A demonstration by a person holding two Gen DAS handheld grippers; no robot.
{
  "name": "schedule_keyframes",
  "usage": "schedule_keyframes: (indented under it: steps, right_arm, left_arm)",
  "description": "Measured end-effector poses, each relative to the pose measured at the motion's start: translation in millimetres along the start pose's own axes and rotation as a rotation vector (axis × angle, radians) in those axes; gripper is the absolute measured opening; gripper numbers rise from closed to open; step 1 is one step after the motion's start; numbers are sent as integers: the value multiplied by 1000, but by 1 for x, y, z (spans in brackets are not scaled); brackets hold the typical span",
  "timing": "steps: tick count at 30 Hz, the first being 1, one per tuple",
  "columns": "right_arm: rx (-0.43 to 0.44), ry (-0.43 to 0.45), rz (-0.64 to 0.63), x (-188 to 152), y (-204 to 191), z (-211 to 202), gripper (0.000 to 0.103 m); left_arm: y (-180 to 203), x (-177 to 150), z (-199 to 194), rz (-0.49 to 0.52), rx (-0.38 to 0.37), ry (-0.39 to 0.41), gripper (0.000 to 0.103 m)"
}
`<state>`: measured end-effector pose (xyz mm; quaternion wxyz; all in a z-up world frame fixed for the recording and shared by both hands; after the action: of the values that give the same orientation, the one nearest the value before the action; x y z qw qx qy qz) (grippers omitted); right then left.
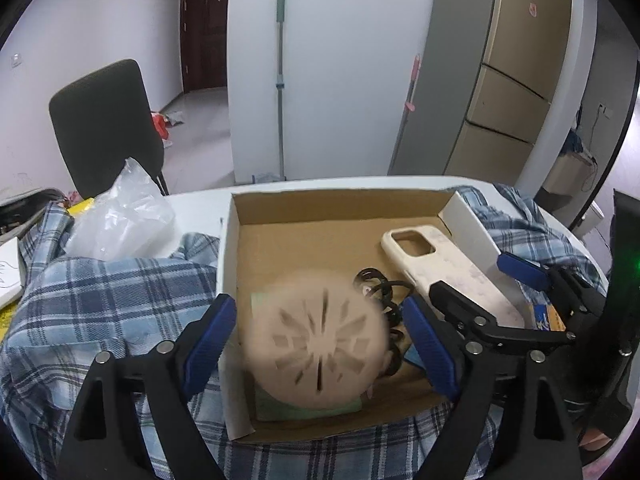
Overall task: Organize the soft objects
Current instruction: 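Lower the tan lid and cream case into the box and open both grippers, then lower the left gripper onto the white item with black cord and grasp it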
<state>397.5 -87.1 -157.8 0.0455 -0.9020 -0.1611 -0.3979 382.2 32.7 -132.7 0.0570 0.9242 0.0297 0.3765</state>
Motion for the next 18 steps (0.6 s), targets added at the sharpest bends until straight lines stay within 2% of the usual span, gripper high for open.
schedule_keyframes:
  steps: [4,8,13,18]
  right_arm:
    - [-9,22,4,9,6,-11,88]
    - [-22,54,22,24,20,-31,88]
    - [-22,115,59,49,42,-75,88]
    - [-23,197,58,60,54,-129,91]
  left_arm:
    - [-2,12,-18,8,25,65,90]
    - [-2,25,-44,-17,15,120,89]
    - [11,38,-88,6,23,192,89]
    - [28,38,-141,35,15,278,89]
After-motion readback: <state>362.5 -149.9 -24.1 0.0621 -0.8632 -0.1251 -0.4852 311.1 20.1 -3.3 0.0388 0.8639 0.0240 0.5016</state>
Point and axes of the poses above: each gripper's, at about its wrist camera, not at the fingertips, and z roughly the way its jaws point, y to its right, x to its top, the point moved 10 cm from there along z, roughly the way its jaws point, and after that the axes turned 2 degrees about -z, right-handed, at the moved point
